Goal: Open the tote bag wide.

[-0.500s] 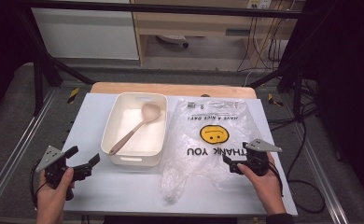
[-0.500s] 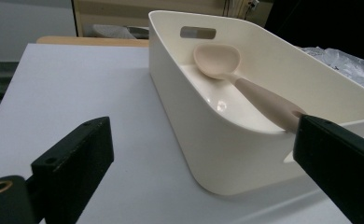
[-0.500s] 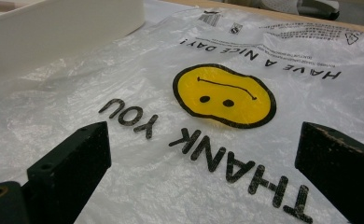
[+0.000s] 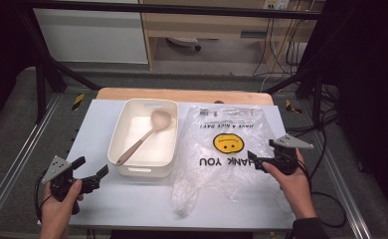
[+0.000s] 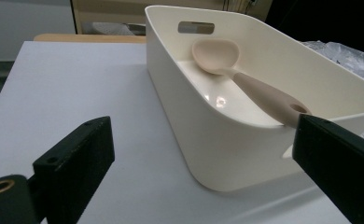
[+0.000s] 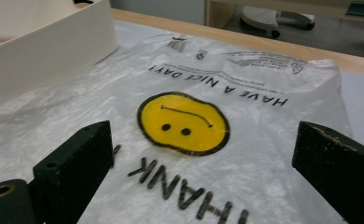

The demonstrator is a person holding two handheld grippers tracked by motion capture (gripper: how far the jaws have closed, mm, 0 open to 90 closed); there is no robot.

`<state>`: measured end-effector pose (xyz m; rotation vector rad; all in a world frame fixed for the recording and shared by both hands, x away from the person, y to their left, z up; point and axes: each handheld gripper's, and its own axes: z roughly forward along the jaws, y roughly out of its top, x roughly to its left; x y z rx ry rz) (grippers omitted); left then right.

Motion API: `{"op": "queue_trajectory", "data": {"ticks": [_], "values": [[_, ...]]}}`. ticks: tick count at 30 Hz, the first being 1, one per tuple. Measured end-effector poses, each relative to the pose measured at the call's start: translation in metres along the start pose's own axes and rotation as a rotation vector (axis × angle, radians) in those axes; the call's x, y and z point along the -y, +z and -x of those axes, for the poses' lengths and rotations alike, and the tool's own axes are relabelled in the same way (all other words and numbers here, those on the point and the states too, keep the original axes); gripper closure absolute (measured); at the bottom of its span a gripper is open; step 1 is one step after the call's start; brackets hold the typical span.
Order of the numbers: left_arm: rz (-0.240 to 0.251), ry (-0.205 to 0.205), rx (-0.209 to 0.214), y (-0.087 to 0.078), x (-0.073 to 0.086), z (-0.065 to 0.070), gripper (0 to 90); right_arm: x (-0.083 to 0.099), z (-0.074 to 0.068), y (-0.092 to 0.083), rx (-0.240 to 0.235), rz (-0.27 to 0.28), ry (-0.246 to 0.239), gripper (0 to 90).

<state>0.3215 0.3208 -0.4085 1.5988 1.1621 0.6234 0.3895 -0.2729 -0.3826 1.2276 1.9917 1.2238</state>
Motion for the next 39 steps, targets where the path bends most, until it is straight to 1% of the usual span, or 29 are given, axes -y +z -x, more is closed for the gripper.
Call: {"op": "queue_trajectory", "data": {"ticks": [1,2,3,4,6,8,10,11,14,15,17,18,19,20,22,23,24,25,26,27,28,29,30,33,34,35,36,37,39], "values": [[-0.002,0.000,-0.002,0.000,0.000,0.000,5.2,0.000,0.000,0.000,0.000,0.000,0.000,6.7],[-0.004,-0.001,-0.001,0.000,0.000,-0.001,5.2,-0.004,0.011,0.004,0.017,0.004,0.011,8.7],[-0.006,0.000,-0.005,0.001,0.000,-0.001,5.2,-0.004,0.011,0.004,0.017,0.004,0.011,8.7],[-0.006,0.000,-0.009,0.001,0.000,-0.001,5.2,-0.007,0.021,0.010,0.043,-0.006,0.015,10.2],[-0.008,-0.003,-0.017,0.001,0.001,-0.002,5.3,-0.008,0.032,0.016,0.071,-0.009,0.025,12.5],[-0.008,-0.005,-0.025,0.001,0.001,-0.002,5.4,-0.007,0.044,0.021,0.088,-0.009,0.056,16.1],[-0.009,-0.010,-0.030,0.001,0.001,-0.003,5.4,-0.003,0.057,0.028,0.116,-0.029,0.070,18.7],[-0.011,-0.012,-0.033,0.000,0.001,-0.003,5.4,-0.003,0.057,0.028,0.116,-0.029,0.070,18.7],[-0.013,-0.015,-0.042,0.001,0.002,-0.004,5.4,0.005,0.074,0.037,0.132,-0.059,0.102,21.6],[-0.017,-0.012,-0.046,0.001,0.002,-0.004,5.5,0.010,0.082,0.042,0.153,-0.076,0.103,23.7],[-0.019,-0.011,-0.053,0.001,0.002,-0.005,5.5,0.015,0.090,0.047,0.146,-0.096,0.128,25.1],[-0.019,-0.012,-0.058,0.001,0.003,-0.005,5.5,0.015,0.090,0.047,0.146,-0.096,0.128,25.1],[-0.022,-0.011,-0.059,0.001,0.003,-0.005,5.5,0.021,0.094,0.053,0.150,-0.127,0.134,27.2],[-0.029,-0.009,-0.062,0.002,0.004,-0.005,5.5,0.024,0.096,0.056,0.157,-0.141,0.127,28.6],[-0.031,-0.009,-0.063,0.002,0.004,-0.004,5.5,0.026,0.098,0.058,0.157,-0.147,0.126,30.6],[-0.031,-0.011,-0.065,0.002,0.004,-0.004,5.5,0.030,0.101,0.060,0.144,-0.165,0.137,36.3],[-0.030,-0.011,-0.067,0.002,0.004,-0.005,5.5,0.032,0.101,0.060,0.130,-0.175,0.140,39.7],[-0.026,-0.013,-0.070,0.002,0.004,-0.005,5.5,0.034,0.101,0.061,0.124,-0.189,0.130,43.4],[-0.026,-0.016,-0.070,0.002,0.004,-0.005,5.5,0.034,0.101,0.061,0.124,-0.189,0.130,43.4],[-0.028,-0.014,-0.073,0.002,0.003,-0.005,5.5,0.036,0.100,0.061,0.129,-0.214,0.129,53.2],[-0.029,-0.014,-0.073,0.002,0.004,-0.005,5.5,0.037,0.100,0.061,0.129,-0.220,0.127,57.6],[-0.028,-0.015,-0.073,0.002,0.004,-0.005,5.5,0.037,0.100,0.061,0.129,-0.220,0.127,57.6],[-0.030,-0.013,-0.073,0.002,0.004,-0.005,5.5,0.038,0.100,0.062,0.127,-0.227,0.125,61.8],[-0.031,-0.014,-0.073,0.002,0.004,-0.005,5.5,0.040,0.099,0.063,0.117,-0.241,0.108,76.1],[-0.031,-0.014,-0.073,0.002,0.004,-0.006,5.5,0.041,0.098,0.063,0.112,-0.240,0.110,84.3],[-0.032,-0.014,-0.073,0.001,0.003,-0.006,5.5,0.041,0.098,0.063,0.112,-0.240,0.110,84.3],[-0.030,-0.014,-0.074,0.001,0.003,-0.006,5.5,0.041,0.098,0.062,0.108,-0.242,0.116,88.2],[-0.027,-0.017,-0.074,0.001,0.003,-0.006,5.5,0.041,0.099,0.061,0.101,-0.229,0.128,90.0],[-0.026,-0.016,-0.075,0.001,0.003,-0.005,5.5,0.041,0.100,0.059,0.101,-0.219,0.138,90.0]]}}
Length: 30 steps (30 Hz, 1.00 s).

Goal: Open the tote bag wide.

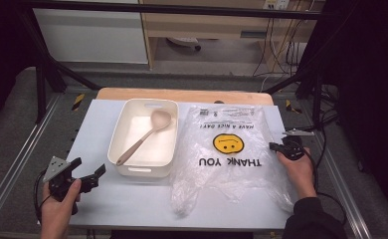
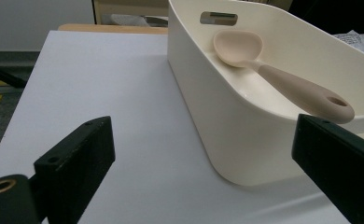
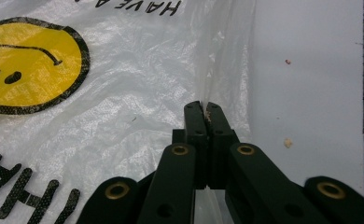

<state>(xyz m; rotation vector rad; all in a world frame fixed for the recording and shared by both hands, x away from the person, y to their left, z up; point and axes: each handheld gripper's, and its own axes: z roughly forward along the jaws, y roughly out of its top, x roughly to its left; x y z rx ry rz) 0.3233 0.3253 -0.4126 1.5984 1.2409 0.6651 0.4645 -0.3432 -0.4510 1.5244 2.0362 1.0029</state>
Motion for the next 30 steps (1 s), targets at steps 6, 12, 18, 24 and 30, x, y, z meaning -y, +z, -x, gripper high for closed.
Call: {"op": "queue_trajectory", "data": {"ticks": [6,12,18,24,30], "values": [[0.000,0.001,-0.001,0.000,0.000,0.000,5.6,0.001,0.004,-0.002,0.022,0.019,0.018,90.0],[-0.002,0.007,-0.002,0.000,0.000,0.000,5.8,0.003,0.012,-0.008,0.062,0.054,0.062,90.0],[-0.002,0.007,-0.003,0.000,0.000,0.000,5.8,0.004,0.022,-0.013,0.121,0.083,0.112,90.0],[0.002,0.007,-0.008,0.000,0.000,0.000,5.9,0.005,0.027,-0.016,0.151,0.098,0.151,90.0],[0.002,0.009,-0.008,0.000,0.000,0.000,5.9,0.009,0.024,-0.017,0.129,0.090,0.146,86.9]]}}
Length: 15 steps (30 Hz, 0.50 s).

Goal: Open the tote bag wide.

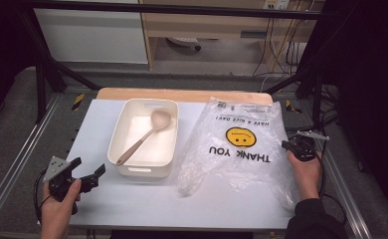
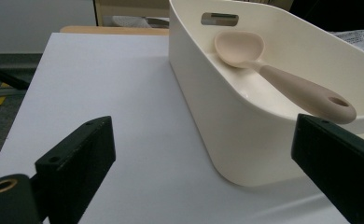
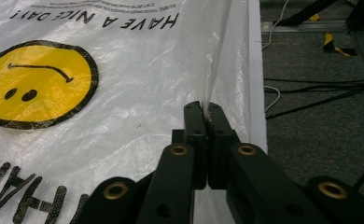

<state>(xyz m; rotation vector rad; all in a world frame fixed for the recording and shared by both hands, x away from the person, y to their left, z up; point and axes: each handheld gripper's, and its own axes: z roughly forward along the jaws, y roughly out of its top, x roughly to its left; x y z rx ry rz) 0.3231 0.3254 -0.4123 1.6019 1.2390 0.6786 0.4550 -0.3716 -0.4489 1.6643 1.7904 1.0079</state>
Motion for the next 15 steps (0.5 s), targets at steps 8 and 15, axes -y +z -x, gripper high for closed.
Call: {"op": "queue_trajectory", "data": {"ticks": [8,15], "values": [[0.010,0.004,-0.004,-0.002,-0.001,-0.001,5.9,-0.003,-0.017,-0.028,0.010,0.036,-0.065,40.2],[0.019,0.005,-0.002,-0.002,-0.001,0.000,5.9,-0.001,-0.040,-0.048,-0.011,0.076,-0.107,24.4]]}}
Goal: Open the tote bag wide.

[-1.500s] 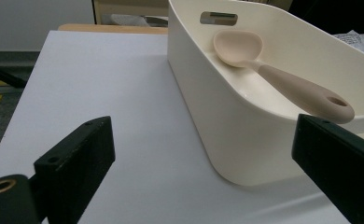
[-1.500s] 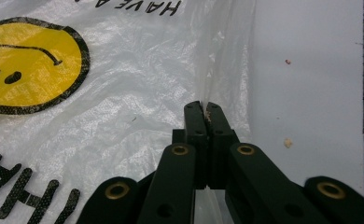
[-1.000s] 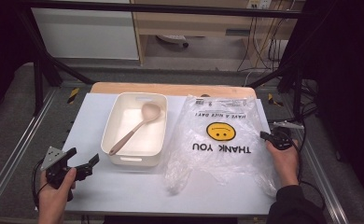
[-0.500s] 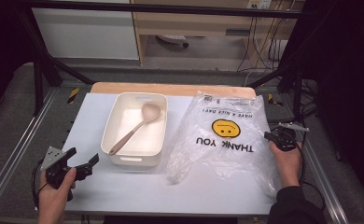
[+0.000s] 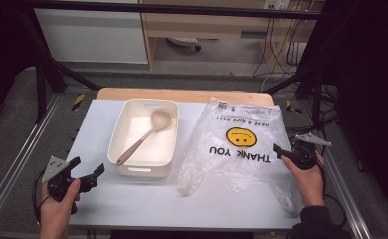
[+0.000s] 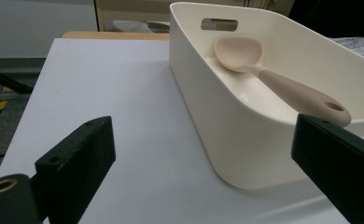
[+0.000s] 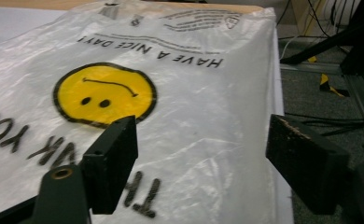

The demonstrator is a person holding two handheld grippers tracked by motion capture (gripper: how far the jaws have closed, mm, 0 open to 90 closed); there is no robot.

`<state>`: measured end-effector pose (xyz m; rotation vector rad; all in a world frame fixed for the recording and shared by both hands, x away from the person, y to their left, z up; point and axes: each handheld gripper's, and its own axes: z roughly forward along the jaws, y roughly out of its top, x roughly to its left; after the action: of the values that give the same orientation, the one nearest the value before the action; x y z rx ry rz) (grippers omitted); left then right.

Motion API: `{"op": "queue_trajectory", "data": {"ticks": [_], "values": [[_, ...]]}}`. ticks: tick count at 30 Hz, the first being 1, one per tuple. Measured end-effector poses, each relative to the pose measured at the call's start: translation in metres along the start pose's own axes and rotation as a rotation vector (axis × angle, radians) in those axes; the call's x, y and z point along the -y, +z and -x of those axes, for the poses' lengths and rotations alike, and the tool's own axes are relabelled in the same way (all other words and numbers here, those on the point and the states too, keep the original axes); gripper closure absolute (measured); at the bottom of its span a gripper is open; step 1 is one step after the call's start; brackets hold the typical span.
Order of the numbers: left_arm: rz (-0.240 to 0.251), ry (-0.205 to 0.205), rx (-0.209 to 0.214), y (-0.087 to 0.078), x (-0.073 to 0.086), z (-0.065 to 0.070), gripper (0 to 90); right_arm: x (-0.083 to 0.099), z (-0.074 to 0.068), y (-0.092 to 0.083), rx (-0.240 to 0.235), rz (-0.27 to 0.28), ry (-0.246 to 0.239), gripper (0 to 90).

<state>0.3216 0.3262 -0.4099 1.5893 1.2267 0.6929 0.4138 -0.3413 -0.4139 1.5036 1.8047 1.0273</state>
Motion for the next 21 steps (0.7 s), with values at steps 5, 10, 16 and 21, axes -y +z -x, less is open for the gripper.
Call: {"op": "queue_trajectory", "data": {"ticks": [5,10,16,21], "values": [[-0.003,0.006,0.007,0.000,0.000,0.000,5.8,-0.002,-0.030,-0.012,-0.029,0.002,-0.066,16.1],[-0.003,0.007,0.010,0.000,0.000,0.000,5.8,-0.001,-0.056,-0.020,-0.052,0.002,-0.112,12.2],[0.000,0.005,0.010,0.000,-0.001,0.001,5.7,0.005,-0.095,-0.030,-0.098,0.012,-0.176,9.5],[-0.003,0.009,0.006,0.000,-0.001,0.000,5.4,0.008,-0.125,-0.027,-0.163,-0.003,-0.217,9.3]]}}
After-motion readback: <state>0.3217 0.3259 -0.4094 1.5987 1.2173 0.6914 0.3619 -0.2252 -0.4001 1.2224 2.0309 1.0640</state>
